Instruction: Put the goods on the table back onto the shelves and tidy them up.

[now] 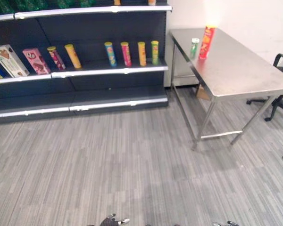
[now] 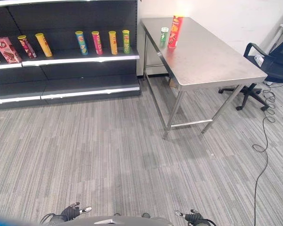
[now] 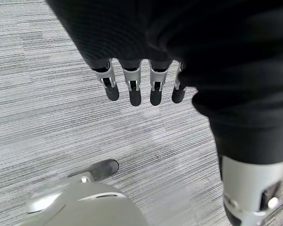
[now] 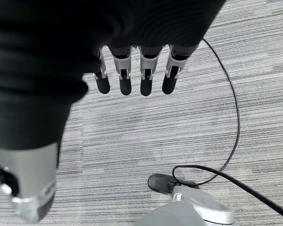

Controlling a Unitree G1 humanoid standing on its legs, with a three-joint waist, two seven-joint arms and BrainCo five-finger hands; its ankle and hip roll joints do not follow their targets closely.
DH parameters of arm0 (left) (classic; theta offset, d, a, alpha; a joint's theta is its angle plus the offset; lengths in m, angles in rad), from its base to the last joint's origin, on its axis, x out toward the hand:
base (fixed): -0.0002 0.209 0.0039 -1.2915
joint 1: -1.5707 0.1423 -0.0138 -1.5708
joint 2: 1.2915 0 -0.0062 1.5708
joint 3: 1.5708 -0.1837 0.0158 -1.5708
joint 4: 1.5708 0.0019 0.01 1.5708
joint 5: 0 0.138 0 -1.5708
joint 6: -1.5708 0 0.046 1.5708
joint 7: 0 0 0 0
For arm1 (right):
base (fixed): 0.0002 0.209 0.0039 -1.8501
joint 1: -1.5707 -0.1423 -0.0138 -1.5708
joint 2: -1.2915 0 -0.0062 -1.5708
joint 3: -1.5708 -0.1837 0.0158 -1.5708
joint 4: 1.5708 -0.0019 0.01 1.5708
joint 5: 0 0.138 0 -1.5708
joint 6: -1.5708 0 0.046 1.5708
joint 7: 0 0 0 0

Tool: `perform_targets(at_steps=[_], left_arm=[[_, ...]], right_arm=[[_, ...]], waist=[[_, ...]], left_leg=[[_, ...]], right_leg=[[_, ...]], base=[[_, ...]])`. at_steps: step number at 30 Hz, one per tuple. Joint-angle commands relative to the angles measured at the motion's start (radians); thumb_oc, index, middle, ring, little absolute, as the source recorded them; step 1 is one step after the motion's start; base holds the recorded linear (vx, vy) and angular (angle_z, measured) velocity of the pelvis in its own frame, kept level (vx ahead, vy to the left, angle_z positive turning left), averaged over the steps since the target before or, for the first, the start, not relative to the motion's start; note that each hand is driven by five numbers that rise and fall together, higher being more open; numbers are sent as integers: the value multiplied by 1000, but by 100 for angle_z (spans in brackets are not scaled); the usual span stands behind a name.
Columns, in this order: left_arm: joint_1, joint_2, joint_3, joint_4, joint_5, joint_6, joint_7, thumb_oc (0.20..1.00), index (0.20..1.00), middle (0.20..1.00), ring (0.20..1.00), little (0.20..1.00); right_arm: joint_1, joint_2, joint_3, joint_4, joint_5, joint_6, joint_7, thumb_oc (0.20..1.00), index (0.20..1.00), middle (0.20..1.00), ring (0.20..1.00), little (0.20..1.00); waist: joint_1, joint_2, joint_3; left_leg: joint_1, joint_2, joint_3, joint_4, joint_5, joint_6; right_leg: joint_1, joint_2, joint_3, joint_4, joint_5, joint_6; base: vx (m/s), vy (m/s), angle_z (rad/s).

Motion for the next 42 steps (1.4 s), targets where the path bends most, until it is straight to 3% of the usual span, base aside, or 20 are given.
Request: perform_targets(at_steps=[1,14,18,21,24,28,32,33,36,39,40,41,42], left_arm=[[-60,7,8,44,-6,-20,11,1000,1000,1000,1000,1000],[-85,21,5,56,-6,-22,23,1000,1000,1000,1000,1000],[-85,31,12,61,-2,-20,18,1000,1000,1000,1000,1000],[-91,37,8,60,7,-20,15,1000,1000,1000,1000,1000],[-108,40,-3,50,6,-22,16,1000,1000,1000,1000,1000],[-134,42,-11,37,2,-24,17,1000,1000,1000,1000,1000],[-145,37,-8,33,0,-26,16,1000,1000,1000,1000,1000],[-147,29,-12,35,6,-25,13,1000,1000,1000,1000,1000],[-142,16,-16,42,18,-22,9,1000,1000,1000,1000,1000],[-132,-1,-22,39,15,-19,7,1000,1000,1000,1000,1000],[-132,-4,-27,31,16,-19,6,1000,1000,1000,1000,1000],[-132,-9,-38,24,19,-18,1,1000,1000,1000,1000,1000],[-132,-8,-38,24,19,-18,1,1000,1000,1000,1000,1000]], right_arm=[[-50,-25,37,17,-15,-14,-29,1000,1000,1000,1000,1000],[-88,-31,42,25,-25,-1,-29,1000,1000,1000,1000,1000],[-97,-36,39,19,-26,-2,-24,1000,1000,1000,1000,1000],[-94,-42,34,10,-21,-2,-24,1000,1000,1000,1000,1000],[-97,-50,29,8,-12,-1,-29,1000,1000,1000,1000,1000],[-91,-54,26,14,-9,2,-35,1000,1000,1000,1000,1000],[-78,-58,26,19,-22,9,-34,1000,1000,1000,1000,1000],[-69,-61,30,22,-31,11,-33,1000,1000,1000,1000,1000],[-58,-62,42,23,-47,9,-25,1000,1000,1000,1000,1000],[-52,-66,67,14,-79,11,-18,1000,1000,1000,1000,1000],[-52,-69,77,2,-90,10,-15,1000,1000,1000,1000,1000],[-52,-78,96,-13,-113,7,-13,1000,1000,1000,1000,1000],[-52,-77,96,-13,-113,7,-13,1000,1000,1000,1000,1000]], waist=[[-7,-8,-14],[5,-6,9],[12,2,26],[1,11,43],[-26,21,63],[-64,15,84],[-86,4,87],[-91,0,75],[-97,2,49],[-108,17,34],[-109,20,31],[-107,28,24],[-109,25,22]], left_leg=[[-2,35,-56,8,-29,-62],[-72,-13,-77,31,-34,-24],[-73,-30,-67,38,-46,-1],[-37,-38,-72,20,-54,2],[-15,-45,-91,15,-65,3],[35,-61,-114,17,-95,0],[101,-77,-142,22,-141,-6],[132,-85,-157,16,-163,-6],[166,-83,-178,26,-199,-4],[169,-67,-198,105,-200,-29],[163,-64,-197,141,-183,-46],[141,-49,-175,246,-138,-95],[138,-53,-177,245,-135,-94]], right_leg=[[-36,-68,21,31,-28,101],[-126,-105,51,74,0,134],[-189,-129,51,220,-22,152],[-246,-141,39,319,8,151],[-324,-116,43,273,46,136],[-388,-80,50,137,102,149],[-417,-69,-26,51,131,166],[-406,-75,-63,48,139,160],[-388,-73,-78,59,151,141],[-366,-54,-79,94,142,117],[-353,-50,-84,99,135,110],[-312,-38,-97,103,108,88],[-315,-42,-98,103,109,89]], base=[[-9,38,-1],[-16,87,-5],[24,138,-17],[97,118,-11],[118,56,5],[230,11,13],[314,-44,21],[418,-132,44],[302,-108,69],[388,-171,56],[301,-163,34],[293,-163,25],[302,-173,22]])
